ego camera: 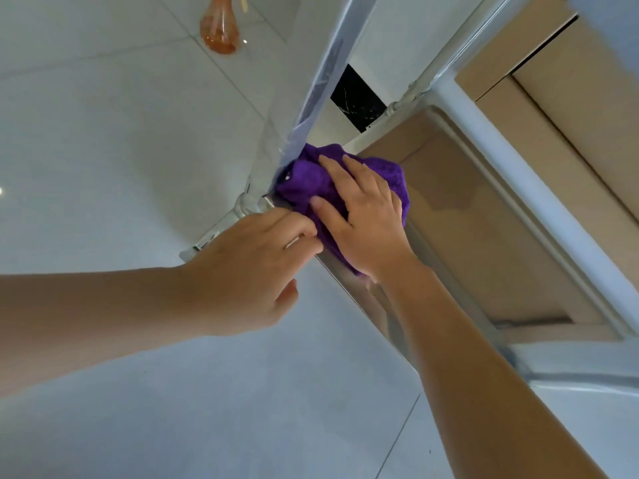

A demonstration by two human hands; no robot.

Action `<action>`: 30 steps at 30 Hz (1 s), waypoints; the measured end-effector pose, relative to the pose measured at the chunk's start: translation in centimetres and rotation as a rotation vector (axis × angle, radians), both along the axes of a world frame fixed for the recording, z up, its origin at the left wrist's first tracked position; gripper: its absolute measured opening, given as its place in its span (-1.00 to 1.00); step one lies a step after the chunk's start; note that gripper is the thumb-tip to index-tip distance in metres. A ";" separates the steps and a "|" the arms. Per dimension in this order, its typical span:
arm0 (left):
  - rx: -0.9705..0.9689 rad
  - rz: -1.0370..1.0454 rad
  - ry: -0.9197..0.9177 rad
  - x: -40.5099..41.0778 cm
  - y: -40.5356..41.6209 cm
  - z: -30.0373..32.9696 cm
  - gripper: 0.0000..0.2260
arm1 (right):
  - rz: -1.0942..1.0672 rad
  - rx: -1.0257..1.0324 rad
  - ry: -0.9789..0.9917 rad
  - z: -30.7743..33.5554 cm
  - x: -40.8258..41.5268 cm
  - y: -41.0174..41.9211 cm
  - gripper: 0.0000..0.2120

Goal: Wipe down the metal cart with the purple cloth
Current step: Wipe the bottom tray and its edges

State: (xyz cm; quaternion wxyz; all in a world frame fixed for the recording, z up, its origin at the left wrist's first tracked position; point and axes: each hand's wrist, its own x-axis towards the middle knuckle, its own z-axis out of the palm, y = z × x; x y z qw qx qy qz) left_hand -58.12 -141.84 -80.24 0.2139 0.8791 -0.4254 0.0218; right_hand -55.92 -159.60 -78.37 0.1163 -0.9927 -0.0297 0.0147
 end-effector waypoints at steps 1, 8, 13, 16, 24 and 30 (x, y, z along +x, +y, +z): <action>0.021 0.016 -0.015 0.1 -0.4 -0.2 -0.59 | -0.032 0.001 0.003 -0.1 0.9 -0.5 -0.51; 0.153 0.110 -0.019 0.4 -2.9 -1.6 -0.38 | -0.229 -0.050 -0.014 0.2 6.7 -1.9 -0.57; 0.164 0.095 -0.056 0.4 -2.5 -1.6 -0.38 | -0.366 -0.066 0.029 0.8 9.7 -2.6 -0.57; 0.136 0.085 -0.080 0.4 -2.4 -1.8 -0.39 | -0.435 -0.064 0.072 1.5 11.1 -3.1 -0.59; 0.156 -0.063 -0.185 1.2 -0.9 -2.6 -0.23 | -0.320 -0.081 0.067 1.8 9.4 0.2 -0.80; 0.070 -0.186 -0.109 2.6 0.4 -2.8 -0.35 | -0.194 0.045 -0.079 0.6 6.1 4.1 -0.60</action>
